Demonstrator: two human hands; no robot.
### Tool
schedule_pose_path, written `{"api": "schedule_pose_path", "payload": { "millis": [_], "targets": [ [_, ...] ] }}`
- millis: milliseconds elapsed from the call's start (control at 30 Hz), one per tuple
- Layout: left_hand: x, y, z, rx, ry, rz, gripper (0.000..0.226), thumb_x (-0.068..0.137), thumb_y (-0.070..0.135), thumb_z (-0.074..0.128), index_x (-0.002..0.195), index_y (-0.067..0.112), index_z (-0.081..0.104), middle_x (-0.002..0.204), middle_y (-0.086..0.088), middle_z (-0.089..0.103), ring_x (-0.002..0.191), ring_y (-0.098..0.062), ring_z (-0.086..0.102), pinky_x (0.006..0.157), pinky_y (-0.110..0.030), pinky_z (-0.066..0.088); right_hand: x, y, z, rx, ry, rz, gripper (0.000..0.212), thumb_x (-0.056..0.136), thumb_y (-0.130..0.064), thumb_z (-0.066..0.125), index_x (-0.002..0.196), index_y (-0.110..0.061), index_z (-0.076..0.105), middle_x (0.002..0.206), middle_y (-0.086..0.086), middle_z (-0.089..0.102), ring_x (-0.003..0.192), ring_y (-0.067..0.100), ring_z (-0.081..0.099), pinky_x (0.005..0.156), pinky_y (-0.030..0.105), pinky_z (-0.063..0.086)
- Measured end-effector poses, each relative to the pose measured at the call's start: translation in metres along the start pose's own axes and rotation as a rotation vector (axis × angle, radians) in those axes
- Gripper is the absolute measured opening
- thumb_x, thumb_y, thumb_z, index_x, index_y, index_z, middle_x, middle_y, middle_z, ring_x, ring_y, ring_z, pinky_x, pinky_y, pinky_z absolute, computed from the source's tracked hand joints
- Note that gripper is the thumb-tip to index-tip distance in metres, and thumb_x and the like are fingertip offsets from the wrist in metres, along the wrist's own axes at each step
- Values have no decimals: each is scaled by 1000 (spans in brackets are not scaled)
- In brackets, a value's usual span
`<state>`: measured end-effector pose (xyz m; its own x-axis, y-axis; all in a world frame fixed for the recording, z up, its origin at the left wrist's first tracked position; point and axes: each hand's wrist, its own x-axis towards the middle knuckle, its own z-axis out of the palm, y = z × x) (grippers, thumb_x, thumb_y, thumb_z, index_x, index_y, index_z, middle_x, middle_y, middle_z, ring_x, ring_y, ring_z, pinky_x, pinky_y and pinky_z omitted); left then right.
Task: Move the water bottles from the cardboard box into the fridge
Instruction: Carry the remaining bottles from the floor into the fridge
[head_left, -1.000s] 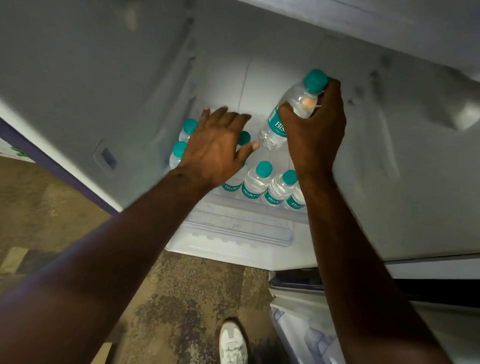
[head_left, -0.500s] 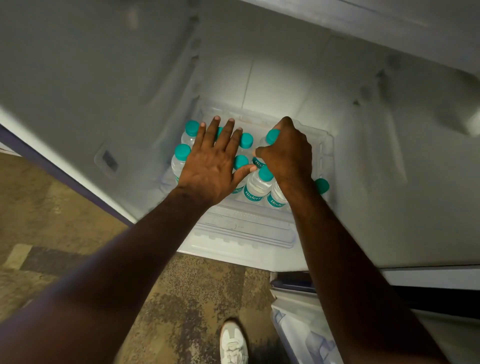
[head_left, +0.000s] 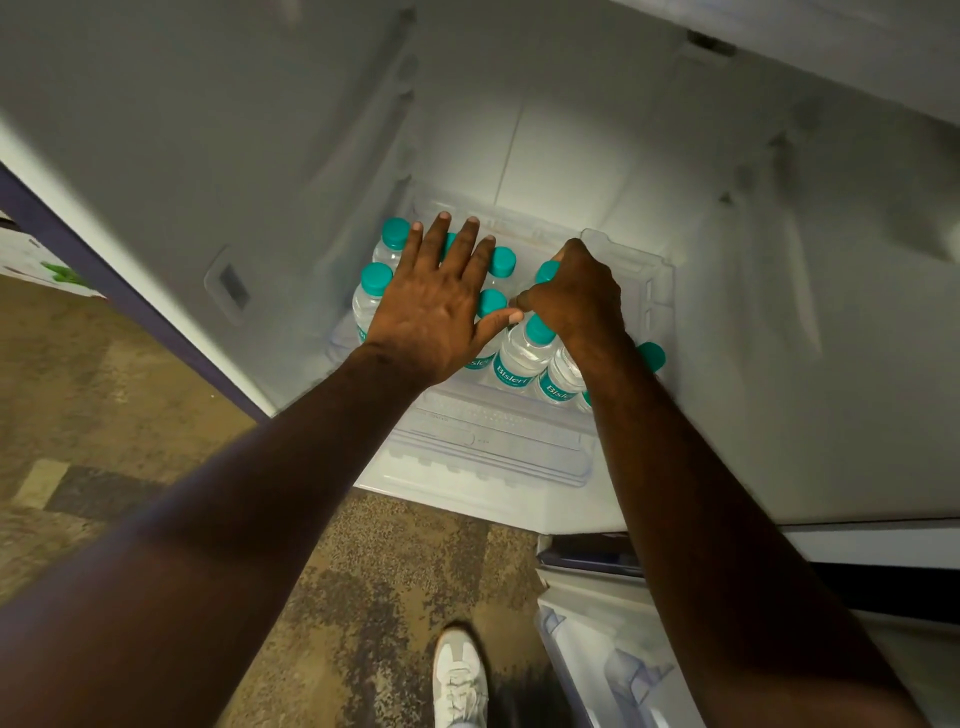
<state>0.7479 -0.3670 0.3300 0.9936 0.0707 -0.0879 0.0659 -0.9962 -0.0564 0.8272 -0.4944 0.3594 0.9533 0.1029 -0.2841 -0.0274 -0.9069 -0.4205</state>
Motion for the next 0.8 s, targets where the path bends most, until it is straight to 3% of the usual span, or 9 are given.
{"api": "schedule_pose_path", "payload": {
  "millis": [133,400,533,700,800],
  "targets": [
    [1,-1,-3,-14,-14,9,98,80,76,-9,161,21,-6,169,-6,-10,155,-32,-11,126,-52,-6,4,-1,-3,-10,-24,18,52,91,-44,71,128,-15,49,125,5,62,90,15,50,82,25,40],
    [-7,-1,-10,-58,-36,-2,97,79,74,-7,161,22,-6,169,-6,-10,156,-29,-10,126,-50,-6,-9,1,-4,19,-29,-13,48,95,-45,63,131,-15,49,126,4,62,91,15,51,81,26,40],
    [-20,-1,-17,-125,-4,-29,94,82,72,-3,161,21,-2,170,-6,-6,156,-28,-7,126,-46,-7,-21,1,-5,78,-19,-51,55,96,-41,63,141,-16,42,138,5,57,115,23,58,89,27,44],
    [-42,-7,-17,-219,56,-61,91,86,71,2,162,20,2,170,-6,-4,157,-27,-7,126,-43,-6,-34,-9,-2,110,113,-138,64,95,-39,64,149,-18,35,149,7,47,134,27,49,108,37,44],
    [-59,-11,-10,-250,87,-76,90,88,72,3,161,20,-2,170,-5,-7,156,-25,-9,127,-43,-6,-47,-14,2,68,233,-216,67,98,-41,59,154,-20,30,159,5,35,145,26,36,118,40,34]
  ]
}}
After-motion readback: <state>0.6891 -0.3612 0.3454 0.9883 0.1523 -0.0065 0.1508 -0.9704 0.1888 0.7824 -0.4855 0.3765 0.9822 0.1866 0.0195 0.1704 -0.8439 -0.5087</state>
